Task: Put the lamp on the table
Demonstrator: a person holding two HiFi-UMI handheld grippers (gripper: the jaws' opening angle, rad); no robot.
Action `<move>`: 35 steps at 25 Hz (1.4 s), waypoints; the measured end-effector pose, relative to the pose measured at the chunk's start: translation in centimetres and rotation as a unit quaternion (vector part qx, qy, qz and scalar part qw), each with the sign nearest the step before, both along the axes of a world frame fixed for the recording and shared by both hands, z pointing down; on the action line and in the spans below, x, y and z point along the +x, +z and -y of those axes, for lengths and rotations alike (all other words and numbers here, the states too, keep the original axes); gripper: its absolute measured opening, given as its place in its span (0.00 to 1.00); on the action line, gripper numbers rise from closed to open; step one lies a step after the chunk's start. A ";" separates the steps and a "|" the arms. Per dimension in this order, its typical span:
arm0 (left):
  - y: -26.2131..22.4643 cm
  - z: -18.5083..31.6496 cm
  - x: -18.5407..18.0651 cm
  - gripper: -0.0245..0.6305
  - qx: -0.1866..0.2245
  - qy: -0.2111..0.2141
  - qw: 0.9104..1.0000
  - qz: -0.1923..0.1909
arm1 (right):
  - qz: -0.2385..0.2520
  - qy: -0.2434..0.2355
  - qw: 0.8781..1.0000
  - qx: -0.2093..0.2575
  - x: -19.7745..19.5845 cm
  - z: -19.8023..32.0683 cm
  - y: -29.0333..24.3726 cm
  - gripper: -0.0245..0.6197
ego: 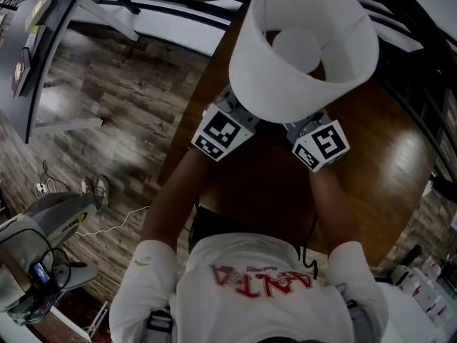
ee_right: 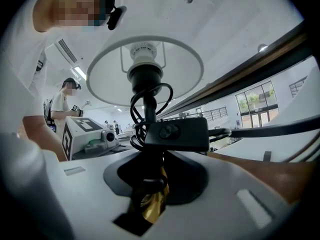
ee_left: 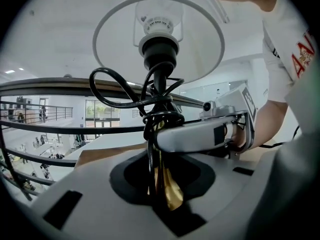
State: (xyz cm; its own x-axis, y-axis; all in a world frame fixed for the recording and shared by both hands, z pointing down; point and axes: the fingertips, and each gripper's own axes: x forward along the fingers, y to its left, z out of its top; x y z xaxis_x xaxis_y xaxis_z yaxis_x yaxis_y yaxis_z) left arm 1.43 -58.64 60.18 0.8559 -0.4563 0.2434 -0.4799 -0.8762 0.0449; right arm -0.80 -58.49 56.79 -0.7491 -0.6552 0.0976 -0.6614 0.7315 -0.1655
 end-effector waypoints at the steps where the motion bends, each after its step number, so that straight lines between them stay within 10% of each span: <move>1: 0.1 -0.1 -0.1 0.19 0.003 -0.003 1.000 0.001 | 0.002 0.000 1.000 0.002 -0.1 -0.2 0.1 0.18; 35: -4.3 -9.0 -10.3 0.11 -0.068 -0.200 0.977 0.004 | -0.015 0.101 0.989 -0.106 6.3 -10.5 -2.7 0.12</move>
